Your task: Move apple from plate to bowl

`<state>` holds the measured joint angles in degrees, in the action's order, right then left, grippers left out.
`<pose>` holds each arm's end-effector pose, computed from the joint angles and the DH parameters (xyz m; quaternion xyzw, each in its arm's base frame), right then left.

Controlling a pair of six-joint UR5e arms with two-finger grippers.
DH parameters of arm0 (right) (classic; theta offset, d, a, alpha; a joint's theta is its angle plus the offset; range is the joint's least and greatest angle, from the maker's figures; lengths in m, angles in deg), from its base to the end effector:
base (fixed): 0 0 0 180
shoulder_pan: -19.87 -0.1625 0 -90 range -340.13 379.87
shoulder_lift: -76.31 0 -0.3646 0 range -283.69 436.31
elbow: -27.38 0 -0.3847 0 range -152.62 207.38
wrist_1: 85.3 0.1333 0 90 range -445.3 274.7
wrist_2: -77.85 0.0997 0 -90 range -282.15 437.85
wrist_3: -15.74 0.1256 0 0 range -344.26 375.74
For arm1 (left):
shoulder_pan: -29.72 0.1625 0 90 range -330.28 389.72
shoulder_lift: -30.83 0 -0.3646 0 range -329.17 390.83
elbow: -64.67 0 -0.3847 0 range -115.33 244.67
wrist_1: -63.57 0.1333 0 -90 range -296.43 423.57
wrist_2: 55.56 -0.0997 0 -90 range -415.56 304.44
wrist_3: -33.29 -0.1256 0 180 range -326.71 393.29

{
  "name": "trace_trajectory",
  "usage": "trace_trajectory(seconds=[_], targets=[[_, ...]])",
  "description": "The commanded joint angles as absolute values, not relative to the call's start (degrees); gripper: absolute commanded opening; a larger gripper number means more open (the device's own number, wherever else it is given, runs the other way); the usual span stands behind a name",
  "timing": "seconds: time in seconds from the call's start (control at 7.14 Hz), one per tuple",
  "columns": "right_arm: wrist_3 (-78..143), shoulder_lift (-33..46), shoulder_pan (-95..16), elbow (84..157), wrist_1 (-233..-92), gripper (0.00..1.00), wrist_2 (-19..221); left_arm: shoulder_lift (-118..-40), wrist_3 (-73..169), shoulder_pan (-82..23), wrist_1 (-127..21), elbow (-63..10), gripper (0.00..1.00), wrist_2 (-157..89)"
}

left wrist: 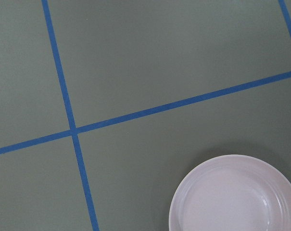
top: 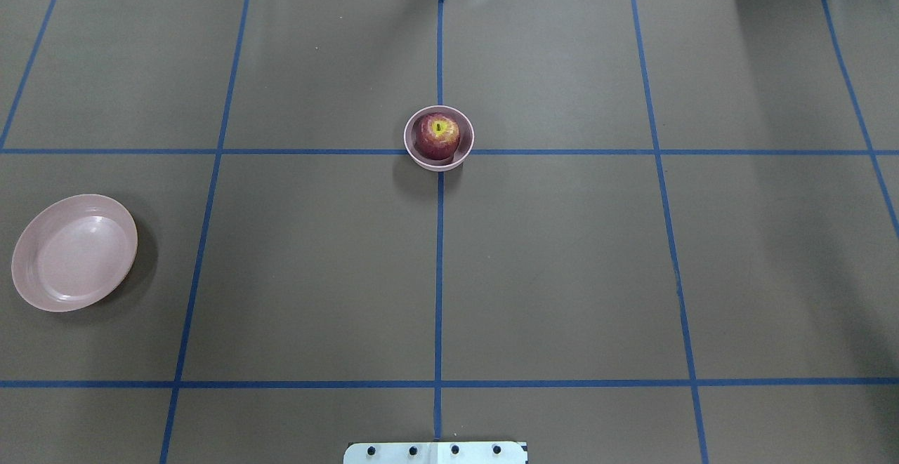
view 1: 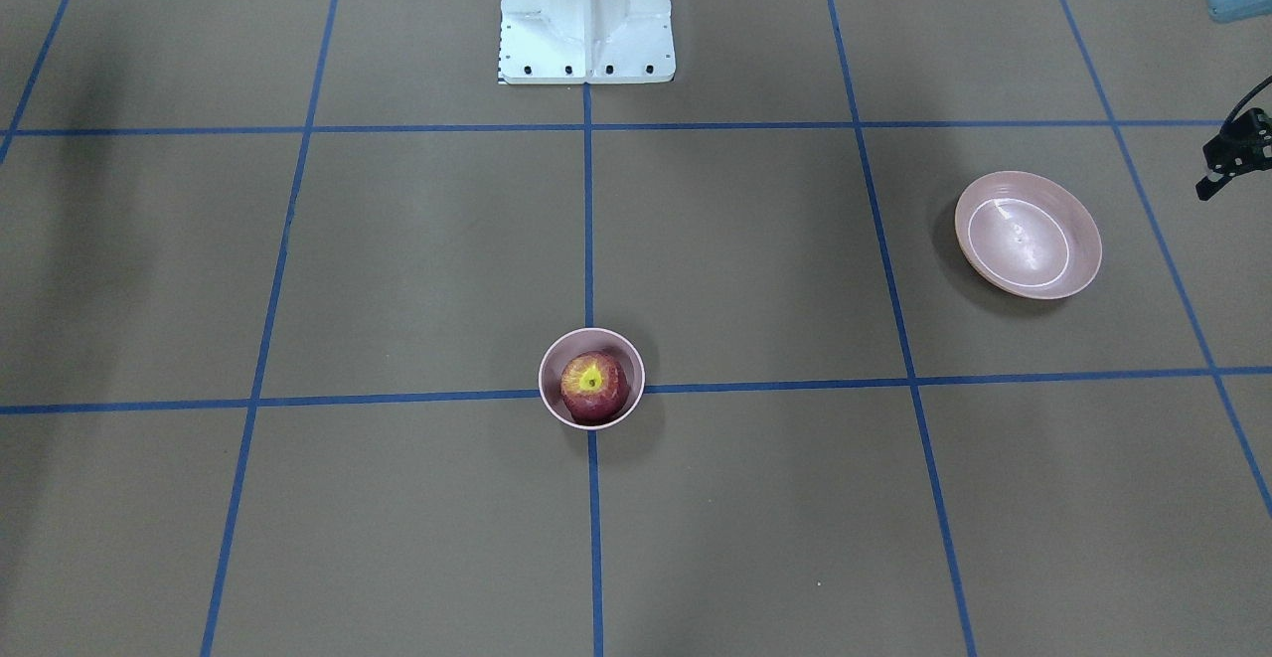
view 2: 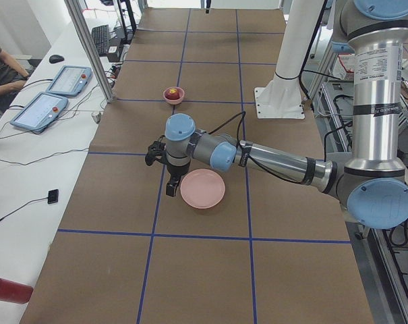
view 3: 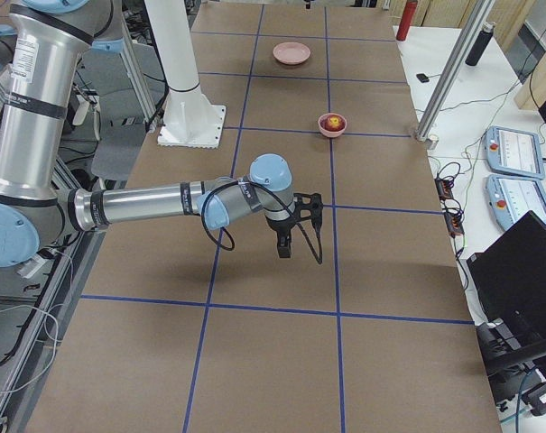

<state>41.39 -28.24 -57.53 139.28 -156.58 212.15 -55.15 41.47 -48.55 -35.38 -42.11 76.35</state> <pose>-0.0469 -0.4189 0.5031 0.0770 -0.4155 0.0181 0.9062 0.0486 -0.4769 0.4912 0.1125 0.3764 0.0957 0.9146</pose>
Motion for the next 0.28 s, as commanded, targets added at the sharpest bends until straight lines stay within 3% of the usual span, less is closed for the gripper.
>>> trace_trajectory(seconds=[0.0,0.14], targets=[[41.3,-27.2,-56.9,138.8,-156.6,0.99,212.1,-55.2,41.5,-48.6,-35.4,-41.8,0.98,76.2],[41.4,-27.1,-56.9,139.1,-156.6,0.99,212.3,-55.2,41.6,-48.8,-35.3,-42.5,0.98,76.2]])
